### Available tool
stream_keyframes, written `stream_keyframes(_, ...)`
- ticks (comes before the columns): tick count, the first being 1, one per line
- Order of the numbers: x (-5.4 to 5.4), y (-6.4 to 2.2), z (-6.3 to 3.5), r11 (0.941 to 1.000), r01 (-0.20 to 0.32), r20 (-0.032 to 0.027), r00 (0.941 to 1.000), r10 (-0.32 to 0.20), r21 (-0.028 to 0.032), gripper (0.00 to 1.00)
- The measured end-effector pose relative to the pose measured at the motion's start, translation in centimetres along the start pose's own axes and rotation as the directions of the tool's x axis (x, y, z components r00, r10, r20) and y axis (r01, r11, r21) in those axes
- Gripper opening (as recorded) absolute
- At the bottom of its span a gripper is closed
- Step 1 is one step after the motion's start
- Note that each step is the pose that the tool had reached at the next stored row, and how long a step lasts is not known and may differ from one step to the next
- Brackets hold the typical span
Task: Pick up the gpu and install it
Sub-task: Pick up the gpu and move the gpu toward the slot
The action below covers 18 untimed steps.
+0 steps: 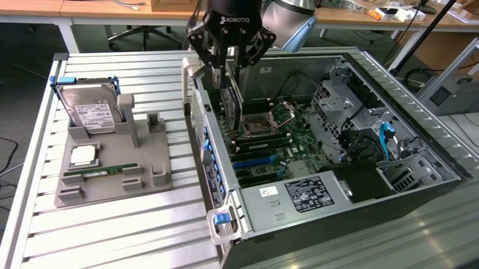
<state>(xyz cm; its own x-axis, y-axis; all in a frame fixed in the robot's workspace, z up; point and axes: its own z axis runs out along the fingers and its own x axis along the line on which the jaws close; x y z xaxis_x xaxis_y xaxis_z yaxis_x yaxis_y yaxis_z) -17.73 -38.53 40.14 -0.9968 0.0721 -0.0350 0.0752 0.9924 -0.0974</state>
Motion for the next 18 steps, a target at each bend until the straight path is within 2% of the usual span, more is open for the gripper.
stream_keyframes(18, -0.54, 0.07, 0.41, 1.0, 0.0, 0.0002, 1.0, 0.0, 0.0036, 0.27)
